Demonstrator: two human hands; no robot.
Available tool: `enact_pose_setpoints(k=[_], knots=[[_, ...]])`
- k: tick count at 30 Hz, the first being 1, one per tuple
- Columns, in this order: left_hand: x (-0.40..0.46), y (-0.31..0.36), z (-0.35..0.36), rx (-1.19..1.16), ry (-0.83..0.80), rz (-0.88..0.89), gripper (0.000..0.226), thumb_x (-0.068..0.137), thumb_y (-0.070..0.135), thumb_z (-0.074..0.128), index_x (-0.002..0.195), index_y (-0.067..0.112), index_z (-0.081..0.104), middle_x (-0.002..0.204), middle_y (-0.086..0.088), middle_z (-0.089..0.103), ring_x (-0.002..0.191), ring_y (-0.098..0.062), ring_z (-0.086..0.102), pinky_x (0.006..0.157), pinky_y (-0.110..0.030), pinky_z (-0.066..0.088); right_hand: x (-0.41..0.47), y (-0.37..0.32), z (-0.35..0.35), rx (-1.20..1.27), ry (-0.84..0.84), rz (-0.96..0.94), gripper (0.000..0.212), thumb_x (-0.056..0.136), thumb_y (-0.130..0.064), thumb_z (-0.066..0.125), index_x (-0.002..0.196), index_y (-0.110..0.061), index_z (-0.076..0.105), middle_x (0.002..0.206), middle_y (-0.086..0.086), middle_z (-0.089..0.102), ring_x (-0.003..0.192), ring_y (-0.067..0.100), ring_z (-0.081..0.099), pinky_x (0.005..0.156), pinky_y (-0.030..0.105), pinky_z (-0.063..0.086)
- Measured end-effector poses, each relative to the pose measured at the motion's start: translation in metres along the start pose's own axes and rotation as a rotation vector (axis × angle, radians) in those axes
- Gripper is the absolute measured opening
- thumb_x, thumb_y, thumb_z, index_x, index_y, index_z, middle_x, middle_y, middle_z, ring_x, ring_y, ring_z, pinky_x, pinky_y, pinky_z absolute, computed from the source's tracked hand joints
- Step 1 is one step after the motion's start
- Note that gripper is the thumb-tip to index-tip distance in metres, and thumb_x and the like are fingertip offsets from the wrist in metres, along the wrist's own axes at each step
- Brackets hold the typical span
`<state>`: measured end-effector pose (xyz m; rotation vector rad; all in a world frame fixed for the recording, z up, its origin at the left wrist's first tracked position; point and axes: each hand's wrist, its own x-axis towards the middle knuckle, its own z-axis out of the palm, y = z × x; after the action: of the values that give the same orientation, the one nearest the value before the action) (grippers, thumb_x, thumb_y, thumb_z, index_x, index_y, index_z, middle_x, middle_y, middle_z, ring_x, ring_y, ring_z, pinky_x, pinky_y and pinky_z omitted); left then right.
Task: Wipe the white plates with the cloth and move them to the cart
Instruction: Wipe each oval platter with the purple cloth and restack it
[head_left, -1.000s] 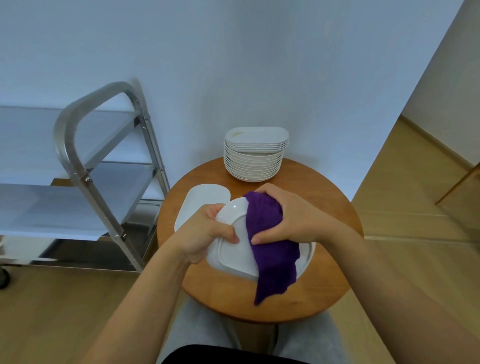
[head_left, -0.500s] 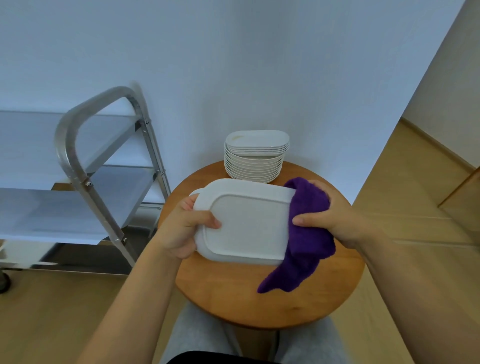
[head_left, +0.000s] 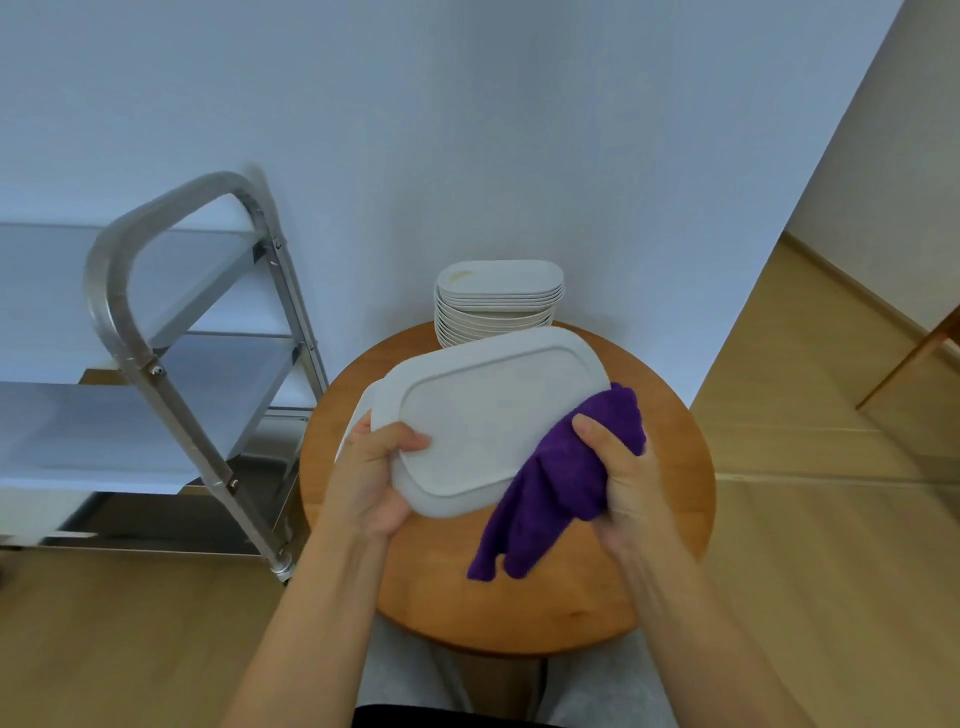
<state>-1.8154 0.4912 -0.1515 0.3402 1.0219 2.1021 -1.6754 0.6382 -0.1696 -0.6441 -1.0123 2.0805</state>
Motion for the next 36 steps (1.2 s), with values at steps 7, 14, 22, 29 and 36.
enact_pose_setpoints(k=[7,14,22,29,36], knots=[[-0.009,-0.047,0.043,-0.164,0.163,0.021,0.053,0.053,-0.006,0.055,0.102,0.007,0.066,0.098,-0.011,0.071,0.089,-0.029,0.066,0.081,-0.042,0.054,0.001,0.016,0.033,0.237,0.189,0.082,0.051,0.069,-0.016,0.077,0.117,-0.009,0.062,0.108,0.014,0.07,0.09,0.027,0.069,0.077,0.046,0.058],[-0.005,-0.015,0.013,-0.187,-0.058,-0.312,0.05,0.068,0.029,0.072,0.111,0.007,0.067,0.107,-0.015,0.07,0.09,-0.03,0.07,0.071,-0.042,0.059,0.002,-0.018,0.001,-0.089,0.069,0.268,0.054,0.056,-0.023,0.083,0.107,-0.018,0.063,0.089,0.009,0.074,0.076,0.026,0.072,0.06,0.038,0.057],[0.008,-0.015,0.011,-0.112,-0.113,-0.358,0.042,0.082,0.026,0.058,0.12,0.009,0.064,0.115,-0.017,0.067,0.099,-0.035,0.067,0.074,-0.047,0.057,-0.01,0.008,0.014,-0.431,-0.042,0.105,0.066,0.067,-0.029,0.082,0.122,-0.032,0.044,0.107,-0.005,0.063,0.09,0.015,0.066,0.058,0.022,0.054],[0.006,-0.017,0.001,-0.073,-0.076,-0.195,0.042,0.088,0.028,0.054,0.129,0.019,0.054,0.125,-0.014,0.062,0.113,-0.035,0.06,0.088,-0.051,0.052,-0.02,0.03,0.005,-0.505,-0.076,0.006,0.061,0.076,-0.021,0.077,0.124,-0.038,0.043,0.115,-0.008,0.059,0.098,0.015,0.061,0.063,0.021,0.055],[-0.009,-0.027,0.014,0.3,-0.113,-0.127,0.043,0.081,0.042,0.055,0.117,0.02,0.062,0.107,-0.008,0.071,0.097,-0.025,0.069,0.072,-0.033,0.057,0.015,-0.002,0.023,-0.68,-0.086,-0.333,0.057,0.08,-0.02,0.068,0.133,-0.026,0.047,0.127,-0.006,0.056,0.114,0.011,0.055,0.093,0.025,0.047]])
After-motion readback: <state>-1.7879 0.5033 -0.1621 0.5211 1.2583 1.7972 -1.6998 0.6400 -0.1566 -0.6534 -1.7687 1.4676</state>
